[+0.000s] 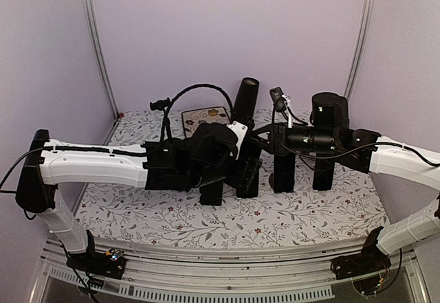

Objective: Place the phone on the phone stand
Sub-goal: Pass from the right arm to the left, then place the phone on the phone stand.

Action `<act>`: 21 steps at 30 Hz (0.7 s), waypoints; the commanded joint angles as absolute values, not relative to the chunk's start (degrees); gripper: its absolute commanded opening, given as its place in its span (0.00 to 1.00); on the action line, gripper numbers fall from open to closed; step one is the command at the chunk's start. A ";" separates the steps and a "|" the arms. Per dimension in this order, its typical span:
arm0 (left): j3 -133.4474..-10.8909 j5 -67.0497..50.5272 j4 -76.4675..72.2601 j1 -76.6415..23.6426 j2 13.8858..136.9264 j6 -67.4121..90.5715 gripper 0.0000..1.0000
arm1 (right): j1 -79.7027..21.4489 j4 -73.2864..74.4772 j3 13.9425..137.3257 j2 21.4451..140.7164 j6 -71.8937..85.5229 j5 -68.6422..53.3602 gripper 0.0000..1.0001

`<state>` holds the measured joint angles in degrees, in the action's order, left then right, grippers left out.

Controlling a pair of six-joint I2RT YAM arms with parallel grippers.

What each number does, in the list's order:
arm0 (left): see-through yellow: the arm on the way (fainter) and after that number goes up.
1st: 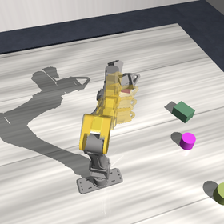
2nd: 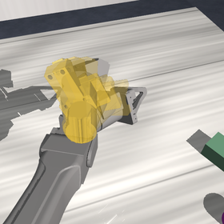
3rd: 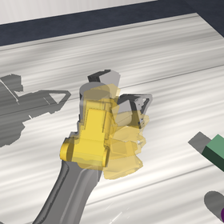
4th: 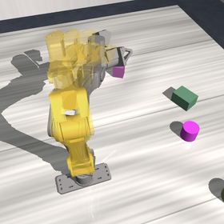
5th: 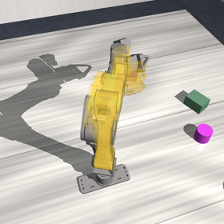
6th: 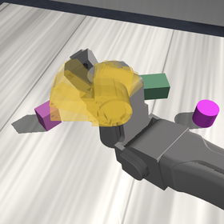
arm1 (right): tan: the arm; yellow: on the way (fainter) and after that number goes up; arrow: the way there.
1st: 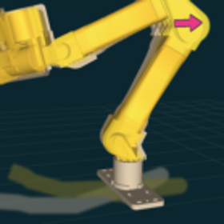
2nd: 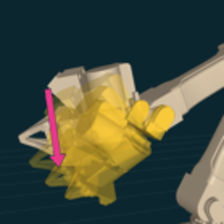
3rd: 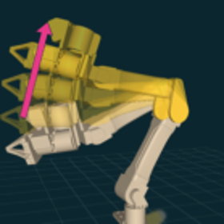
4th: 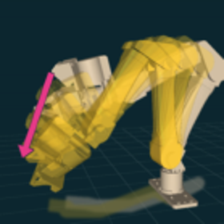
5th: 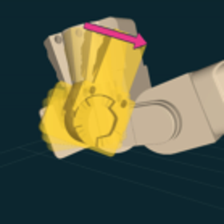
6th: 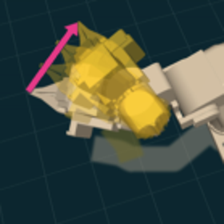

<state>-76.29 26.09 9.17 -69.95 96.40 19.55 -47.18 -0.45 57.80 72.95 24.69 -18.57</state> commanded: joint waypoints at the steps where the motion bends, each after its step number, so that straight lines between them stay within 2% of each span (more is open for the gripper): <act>1: -75.41 26.57 7.44 -69.26 94.71 19.99 0.24 | -47.20 -2.25 58.76 72.04 24.40 -18.43 0.42; 8: -74.14 27.50 6.63 -69.03 93.78 20.64 0.22 | -47.22 -2.12 57.50 70.23 24.43 -16.13 0.70; 12: -73.73 27.79 6.68 -68.79 93.74 21.27 0.22 | -47.23 -1.95 56.90 69.32 24.50 -14.75 0.82; 21: -68.74 29.00 4.04 -66.95 90.34 24.91 0.22 | -47.23 -1.42 55.56 67.31 25.16 -11.53 0.91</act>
